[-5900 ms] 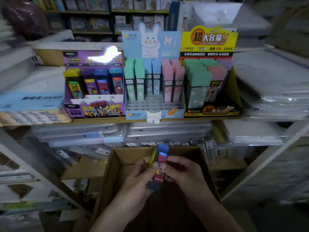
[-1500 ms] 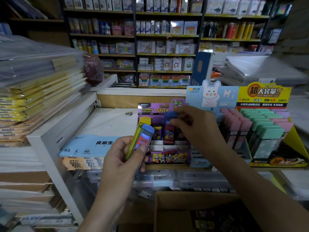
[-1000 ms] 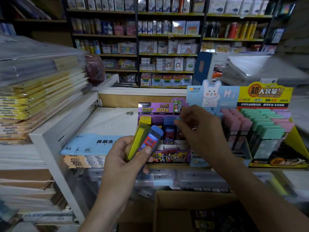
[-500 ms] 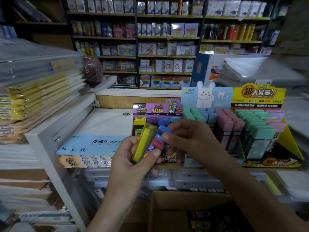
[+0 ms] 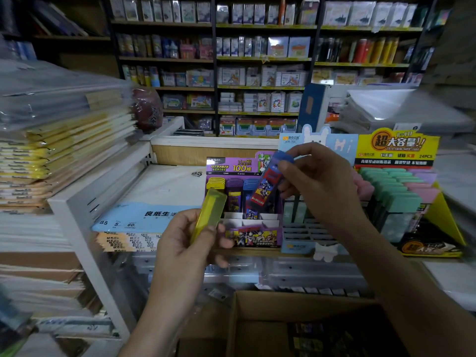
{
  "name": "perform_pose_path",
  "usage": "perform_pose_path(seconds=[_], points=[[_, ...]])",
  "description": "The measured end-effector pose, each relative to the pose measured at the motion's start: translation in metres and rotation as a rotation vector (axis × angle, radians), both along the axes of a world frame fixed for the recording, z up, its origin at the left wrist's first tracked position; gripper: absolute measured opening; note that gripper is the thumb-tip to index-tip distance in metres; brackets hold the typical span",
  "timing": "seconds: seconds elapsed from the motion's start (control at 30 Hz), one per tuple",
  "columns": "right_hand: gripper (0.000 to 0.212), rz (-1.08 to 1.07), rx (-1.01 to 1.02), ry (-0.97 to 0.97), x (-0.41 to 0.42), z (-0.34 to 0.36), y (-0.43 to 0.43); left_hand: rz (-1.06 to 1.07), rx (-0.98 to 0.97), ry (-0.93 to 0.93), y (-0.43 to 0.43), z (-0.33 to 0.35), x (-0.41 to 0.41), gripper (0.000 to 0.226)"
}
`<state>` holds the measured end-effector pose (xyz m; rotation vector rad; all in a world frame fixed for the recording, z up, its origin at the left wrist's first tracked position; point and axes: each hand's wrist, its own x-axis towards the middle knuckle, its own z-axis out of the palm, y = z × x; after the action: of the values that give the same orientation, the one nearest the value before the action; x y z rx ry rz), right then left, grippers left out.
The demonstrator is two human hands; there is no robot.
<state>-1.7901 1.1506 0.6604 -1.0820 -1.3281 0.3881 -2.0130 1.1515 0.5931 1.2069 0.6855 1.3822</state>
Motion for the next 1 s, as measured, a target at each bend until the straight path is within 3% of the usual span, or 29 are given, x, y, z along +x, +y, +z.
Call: perform_pose_path(seconds=[0.3,0.6,0.83,1.0], points=[[0.015,-0.044,-0.065,-0.219,-0.004,-0.015,0.010,0.045,0.012,0.029,-0.001,-0.003,-0.008,0.019],[0.017,-0.179,-0.011,-0.565,-0.012,-0.017,0.021,0.059,0.049,0.106,-0.001,-0.006,-0.016,0.029],[0.014,-0.208,0.059,-0.803,-0.017,-0.022,0.024,0.092,0.038,0.077,0.002,-0.007,-0.022,0.019],[0.015,-0.203,0.055,-0.842,-0.018,-0.026,0.023,0.094,0.085,0.088,0.004,-0.003,-0.027,0.017]])
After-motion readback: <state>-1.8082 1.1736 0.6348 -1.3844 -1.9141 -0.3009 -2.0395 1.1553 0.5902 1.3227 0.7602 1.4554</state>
